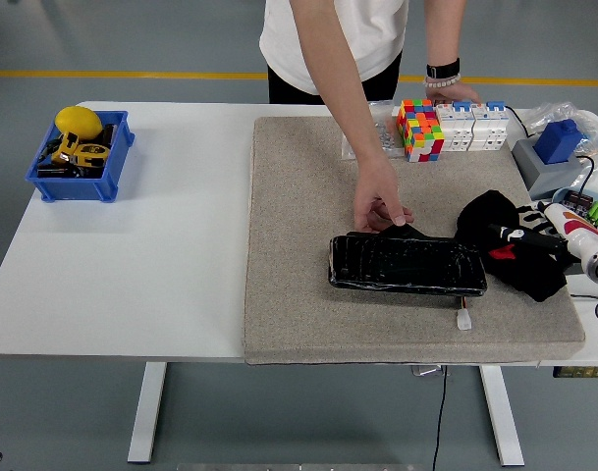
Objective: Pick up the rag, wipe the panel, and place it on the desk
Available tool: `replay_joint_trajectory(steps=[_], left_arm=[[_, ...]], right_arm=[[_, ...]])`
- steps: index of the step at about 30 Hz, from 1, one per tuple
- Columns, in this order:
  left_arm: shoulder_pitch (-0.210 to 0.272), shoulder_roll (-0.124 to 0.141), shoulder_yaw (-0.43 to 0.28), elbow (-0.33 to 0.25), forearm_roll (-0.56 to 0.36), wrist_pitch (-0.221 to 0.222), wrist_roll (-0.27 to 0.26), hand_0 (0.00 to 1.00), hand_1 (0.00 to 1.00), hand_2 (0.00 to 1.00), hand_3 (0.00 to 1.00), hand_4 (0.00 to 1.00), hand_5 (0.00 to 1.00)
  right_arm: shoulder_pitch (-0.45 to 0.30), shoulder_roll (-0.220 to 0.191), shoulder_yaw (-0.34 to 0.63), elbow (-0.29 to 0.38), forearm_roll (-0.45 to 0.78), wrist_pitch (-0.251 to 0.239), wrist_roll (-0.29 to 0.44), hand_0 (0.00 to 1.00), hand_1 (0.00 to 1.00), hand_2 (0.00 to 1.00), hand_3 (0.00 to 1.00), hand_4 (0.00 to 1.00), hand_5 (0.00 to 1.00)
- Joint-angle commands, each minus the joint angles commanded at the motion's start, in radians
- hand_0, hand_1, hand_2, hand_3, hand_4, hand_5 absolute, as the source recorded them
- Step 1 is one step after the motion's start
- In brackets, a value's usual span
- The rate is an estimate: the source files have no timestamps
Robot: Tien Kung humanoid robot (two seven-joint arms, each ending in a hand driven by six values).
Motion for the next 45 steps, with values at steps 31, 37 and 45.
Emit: replay_joint_trajectory(steps=[31, 37, 45], left_arm=[[0.001, -0.001, 0.013, 0.0, -0.014, 0.002, 0.002, 0.685, 0.729, 0.731, 0.608, 0.668, 0.628], [0.001, 0.0, 0.021, 0.0, -0.02, 0.001, 0.001, 0.683, 0.729, 0.731, 0.608, 0.668, 0.628], [0.002, 0.003, 0.027, 0.0, -0.022, 0.002, 0.002, 0.684, 0.728, 0.731, 0.608, 0.668, 0.627]], right_arm=[[0.062, 0.073, -0.027, -0.174, 0.027, -0.056, 0.035, 0.776, 0.732, 0.777, 0.82, 0.998, 0.69], [0.066, 0.08, -0.033, -0.19, 0.032, -0.059, 0.035, 0.775, 0.732, 0.776, 0.818, 0.998, 0.681], [0.074, 0.085, -0.041, -0.199, 0.033, -0.07, 0.026, 0.757, 0.723, 0.767, 0.816, 0.998, 0.677]])
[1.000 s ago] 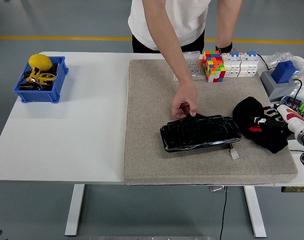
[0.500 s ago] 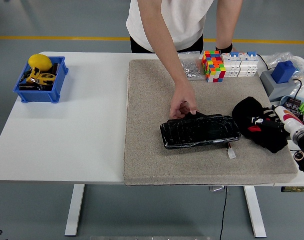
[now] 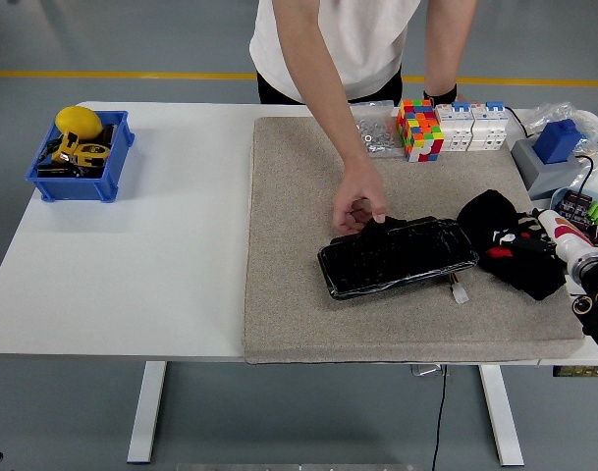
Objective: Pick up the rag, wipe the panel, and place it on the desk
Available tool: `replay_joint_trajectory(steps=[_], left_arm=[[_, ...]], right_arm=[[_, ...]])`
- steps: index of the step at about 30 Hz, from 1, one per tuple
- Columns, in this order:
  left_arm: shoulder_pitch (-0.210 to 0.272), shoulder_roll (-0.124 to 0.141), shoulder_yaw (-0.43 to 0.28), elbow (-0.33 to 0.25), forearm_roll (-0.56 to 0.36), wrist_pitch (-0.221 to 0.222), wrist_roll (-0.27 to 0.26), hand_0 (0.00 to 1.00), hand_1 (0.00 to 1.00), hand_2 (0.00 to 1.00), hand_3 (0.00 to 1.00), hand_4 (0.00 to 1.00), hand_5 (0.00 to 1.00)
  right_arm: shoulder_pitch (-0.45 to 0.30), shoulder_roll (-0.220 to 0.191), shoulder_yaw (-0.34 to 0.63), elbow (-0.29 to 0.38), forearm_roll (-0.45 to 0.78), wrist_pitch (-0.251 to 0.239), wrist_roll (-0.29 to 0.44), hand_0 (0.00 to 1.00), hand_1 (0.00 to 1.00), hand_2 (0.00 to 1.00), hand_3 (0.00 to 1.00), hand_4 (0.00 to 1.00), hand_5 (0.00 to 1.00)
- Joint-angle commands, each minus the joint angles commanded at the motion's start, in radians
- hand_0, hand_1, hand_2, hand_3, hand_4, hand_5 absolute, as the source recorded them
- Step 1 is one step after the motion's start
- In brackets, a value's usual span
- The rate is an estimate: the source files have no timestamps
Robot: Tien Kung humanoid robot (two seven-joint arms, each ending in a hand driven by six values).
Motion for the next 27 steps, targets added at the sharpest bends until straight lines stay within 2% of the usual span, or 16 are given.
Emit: replay_joint_trajectory(steps=[1, 6, 7, 12, 13, 18, 19, 24, 25, 27], left_arm=[[0.0, 0.0, 0.001, 0.0, 0.0, 0.0, 0.0, 0.686, 0.728, 0.731, 0.607, 0.669, 0.628], [0.002, 0.0, 0.003, 0.0, -0.002, 0.0, 0.0, 0.686, 0.728, 0.731, 0.607, 0.669, 0.628], [0.002, 0.0, 0.004, 0.0, -0.002, -0.001, 0.0, 0.684, 0.728, 0.731, 0.608, 0.668, 0.626], [0.0, 0.001, 0.001, 0.0, 0.0, -0.001, 0.0, 0.684, 0.728, 0.731, 0.608, 0.668, 0.626], [0.0, 0.001, 0.001, 0.0, 0.0, -0.001, 0.0, 0.684, 0.73, 0.731, 0.607, 0.669, 0.627], [0.0, 0.0, -0.003, 0.0, 0.003, -0.001, 0.0, 0.684, 0.73, 0.731, 0.607, 0.669, 0.627], [0.0, -0.001, -0.004, 0.0, 0.004, -0.001, 0.0, 0.684, 0.729, 0.731, 0.607, 0.668, 0.628], [-0.001, 0.0, -0.008, 0.0, 0.006, -0.001, 0.0, 0.684, 0.729, 0.731, 0.607, 0.668, 0.628], [-0.002, 0.0, -0.008, 0.0, 0.007, -0.001, 0.0, 0.685, 0.729, 0.731, 0.607, 0.668, 0.627], [-0.003, 0.0, -0.008, 0.0, 0.007, -0.001, 0.0, 0.685, 0.729, 0.731, 0.607, 0.668, 0.627]], right_arm=[[0.001, 0.001, -0.002, 0.0, 0.0, -0.003, -0.001, 0.722, 0.705, 0.749, 0.804, 0.998, 0.674], [0.005, 0.006, -0.012, -0.005, 0.007, -0.035, -0.004, 0.722, 0.705, 0.749, 0.804, 0.998, 0.674], [0.006, 0.009, -0.013, -0.006, 0.009, -0.04, -0.003, 0.61, 0.643, 0.689, 0.746, 0.998, 0.63], [0.013, 0.016, -0.018, -0.01, 0.022, -0.056, 0.004, 0.61, 0.643, 0.689, 0.746, 0.998, 0.63], [0.014, 0.017, -0.019, -0.011, 0.024, -0.057, 0.004, 0.55, 0.602, 0.652, 0.712, 0.998, 0.566], [0.018, 0.017, -0.018, -0.016, 0.035, -0.062, 0.007, 0.55, 0.602, 0.652, 0.712, 0.998, 0.566], [0.018, 0.017, -0.018, -0.016, 0.037, -0.064, 0.007, 0.455, 0.549, 0.602, 0.673, 0.998, 0.477], [0.019, 0.016, -0.016, -0.023, 0.046, -0.067, 0.011, 0.455, 0.549, 0.602, 0.673, 0.998, 0.477], [0.019, 0.015, -0.015, -0.025, 0.048, -0.068, 0.011, 0.379, 0.511, 0.556, 0.593, 0.998, 0.443], [0.018, 0.014, -0.014, -0.028, 0.053, -0.07, 0.012, 0.379, 0.511, 0.556, 0.593, 0.998, 0.443]])
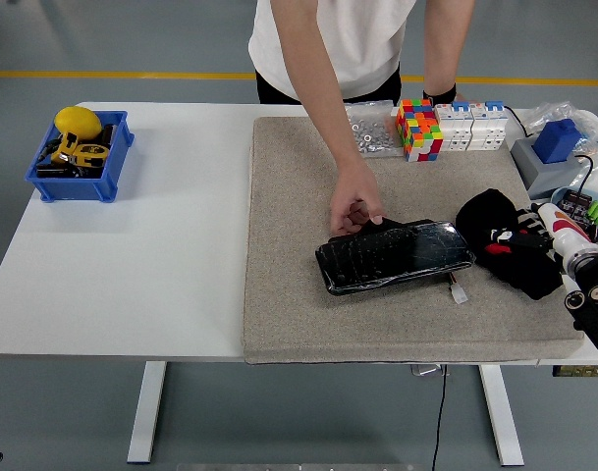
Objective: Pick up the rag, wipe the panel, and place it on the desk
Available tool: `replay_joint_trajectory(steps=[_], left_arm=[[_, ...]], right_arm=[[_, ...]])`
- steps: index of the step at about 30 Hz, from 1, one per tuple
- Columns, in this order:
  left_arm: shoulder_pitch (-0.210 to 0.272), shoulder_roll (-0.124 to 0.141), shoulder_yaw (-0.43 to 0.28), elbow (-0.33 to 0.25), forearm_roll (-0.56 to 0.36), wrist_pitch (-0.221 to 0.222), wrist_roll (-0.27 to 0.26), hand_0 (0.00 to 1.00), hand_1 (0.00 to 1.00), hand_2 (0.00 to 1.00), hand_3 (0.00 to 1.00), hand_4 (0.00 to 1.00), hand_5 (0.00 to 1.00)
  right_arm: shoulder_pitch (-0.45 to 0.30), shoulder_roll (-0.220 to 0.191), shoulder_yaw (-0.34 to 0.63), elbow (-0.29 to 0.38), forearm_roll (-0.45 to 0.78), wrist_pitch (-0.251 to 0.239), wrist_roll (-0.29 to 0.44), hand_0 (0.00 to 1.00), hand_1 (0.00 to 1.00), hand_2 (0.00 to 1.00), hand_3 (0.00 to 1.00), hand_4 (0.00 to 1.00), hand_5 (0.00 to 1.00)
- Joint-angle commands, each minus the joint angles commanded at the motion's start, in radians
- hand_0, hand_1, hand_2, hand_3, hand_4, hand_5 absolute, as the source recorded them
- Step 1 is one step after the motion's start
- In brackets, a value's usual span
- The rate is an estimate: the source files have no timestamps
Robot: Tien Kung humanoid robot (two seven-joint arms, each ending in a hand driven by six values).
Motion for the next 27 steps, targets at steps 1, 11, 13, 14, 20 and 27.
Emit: replay_joint_trajectory(steps=[1, 11, 13, 14, 20, 27], left_arm=[[0.0, 0.0, 0.0, 0.0, -0.001, 0.0, 0.0, 0.685, 0.729, 0.731, 0.607, 0.668, 0.627], [0.0, -0.001, -0.003, 0.0, 0.001, 0.0, 0.0, 0.684, 0.73, 0.731, 0.607, 0.669, 0.625], [0.0, -0.001, -0.004, 0.0, 0.001, 0.0, 0.0, 0.684, 0.73, 0.731, 0.607, 0.669, 0.625], [0.0, -0.001, -0.004, 0.0, 0.001, 0.0, 0.0, 0.684, 0.73, 0.731, 0.607, 0.669, 0.625], [0.0, -0.001, -0.005, 0.0, 0.002, 0.0, 0.0, 0.684, 0.729, 0.731, 0.606, 0.669, 0.625], [-0.001, -0.001, -0.007, 0.0, 0.004, -0.001, 0.0, 0.685, 0.73, 0.731, 0.606, 0.669, 0.624]], right_arm=[[0.0, -0.001, 0.001, -0.001, 0.001, -0.001, 0.0, 0.379, 0.511, 0.556, 0.593, 0.998, 0.443], [0.001, -0.003, 0.004, -0.009, 0.008, -0.017, 0.004, 0.252, 0.407, 0.444, 0.473, 0.946, 0.296], [0.002, -0.003, 0.005, -0.008, 0.011, -0.02, 0.005, 0.252, 0.407, 0.444, 0.473, 0.946, 0.296], [0.003, -0.004, 0.006, -0.008, 0.012, -0.023, 0.006, 0.252, 0.407, 0.444, 0.473, 0.946, 0.296], [0.006, -0.005, 0.007, -0.008, 0.028, -0.037, 0.014, 0.216, 0.37, 0.411, 0.43, 0.866, 0.252], [0.008, -0.008, 0.011, -0.012, 0.038, -0.055, 0.02, 0.202, 0.343, 0.386, 0.402, 0.811, 0.176]])
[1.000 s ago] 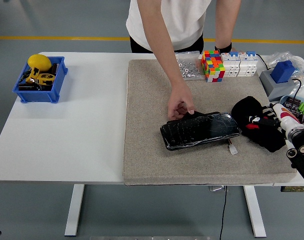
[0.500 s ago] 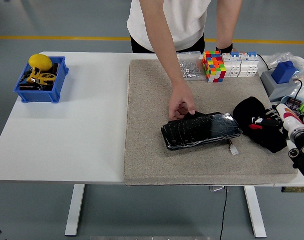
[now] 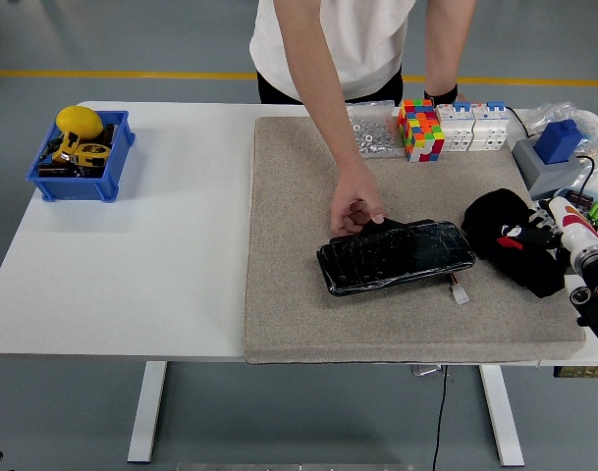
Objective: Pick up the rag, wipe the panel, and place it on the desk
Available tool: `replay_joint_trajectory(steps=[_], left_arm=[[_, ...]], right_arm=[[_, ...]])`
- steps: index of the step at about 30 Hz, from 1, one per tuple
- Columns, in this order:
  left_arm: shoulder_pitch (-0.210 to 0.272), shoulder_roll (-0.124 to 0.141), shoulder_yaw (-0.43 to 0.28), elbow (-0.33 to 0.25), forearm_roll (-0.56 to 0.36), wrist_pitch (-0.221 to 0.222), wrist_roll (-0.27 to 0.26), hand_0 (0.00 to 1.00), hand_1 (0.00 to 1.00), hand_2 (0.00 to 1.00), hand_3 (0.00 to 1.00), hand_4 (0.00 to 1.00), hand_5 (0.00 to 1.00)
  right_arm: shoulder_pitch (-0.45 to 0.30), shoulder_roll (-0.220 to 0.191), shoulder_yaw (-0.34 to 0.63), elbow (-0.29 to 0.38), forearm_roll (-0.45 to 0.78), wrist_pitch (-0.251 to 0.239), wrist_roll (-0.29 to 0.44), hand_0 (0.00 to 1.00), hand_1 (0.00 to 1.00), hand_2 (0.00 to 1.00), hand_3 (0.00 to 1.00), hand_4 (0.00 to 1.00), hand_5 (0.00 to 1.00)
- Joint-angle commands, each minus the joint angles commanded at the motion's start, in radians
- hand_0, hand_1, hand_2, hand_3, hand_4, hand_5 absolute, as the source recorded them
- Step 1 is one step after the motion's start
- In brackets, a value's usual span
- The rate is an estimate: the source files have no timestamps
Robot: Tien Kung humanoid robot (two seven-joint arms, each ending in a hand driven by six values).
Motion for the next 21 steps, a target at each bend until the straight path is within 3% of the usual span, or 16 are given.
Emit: replay_joint_trajectory(steps=[6, 7, 12, 13, 21], left_arm=[[0.0, 0.0, -0.002, 0.0, 0.001, 0.0, 0.0, 0.684, 0.73, 0.731, 0.606, 0.668, 0.625], [0.001, -0.001, -0.003, 0.0, 0.001, 0.0, 0.0, 0.684, 0.729, 0.731, 0.606, 0.668, 0.625], [0.0, 0.0, -0.003, 0.0, 0.002, 0.0, 0.0, 0.684, 0.729, 0.731, 0.606, 0.668, 0.625], [0.0, 0.0, -0.003, 0.0, 0.002, 0.0, 0.0, 0.684, 0.73, 0.731, 0.606, 0.668, 0.624], [0.003, 0.0, -0.008, 0.0, 0.007, 0.0, 0.0, 0.683, 0.729, 0.731, 0.606, 0.668, 0.625]], right_arm=[[0.0, -0.003, 0.002, -0.001, 0.002, -0.004, 0.005, 0.197, 0.331, 0.372, 0.396, 0.828, 0.152], [0.0, -0.003, 0.002, 0.0, 0.001, -0.005, 0.006, 0.189, 0.314, 0.358, 0.385, 0.914, 0.117], [0.0, -0.006, 0.005, 0.005, 0.0, -0.006, 0.01, 0.189, 0.314, 0.358, 0.385, 0.914, 0.117], [0.0, -0.006, 0.006, 0.008, -0.002, -0.006, 0.01, 0.19, 0.305, 0.346, 0.38, 0.969, 0.1], [-0.008, -0.021, 0.025, 0.056, -0.012, -0.016, 0.007, 0.183, 0.293, 0.339, 0.371, 0.962, 0.09]])
